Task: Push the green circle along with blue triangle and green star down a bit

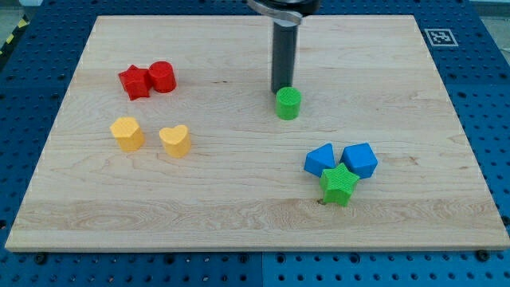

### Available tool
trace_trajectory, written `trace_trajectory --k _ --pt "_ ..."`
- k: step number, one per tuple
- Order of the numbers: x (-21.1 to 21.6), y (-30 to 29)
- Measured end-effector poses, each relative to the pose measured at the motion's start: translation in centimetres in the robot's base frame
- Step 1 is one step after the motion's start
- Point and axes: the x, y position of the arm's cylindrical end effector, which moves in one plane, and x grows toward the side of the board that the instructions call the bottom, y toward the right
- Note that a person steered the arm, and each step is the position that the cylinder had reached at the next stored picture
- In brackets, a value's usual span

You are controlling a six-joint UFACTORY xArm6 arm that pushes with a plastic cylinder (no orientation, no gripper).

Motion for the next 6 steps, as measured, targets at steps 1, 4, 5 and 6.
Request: trace_trajectory --k 1,4,5,6 --pt "2.3 0.1" --pt "6.8 -0.6" --pt "7.8 -0.7" --pt "8.3 -0.7"
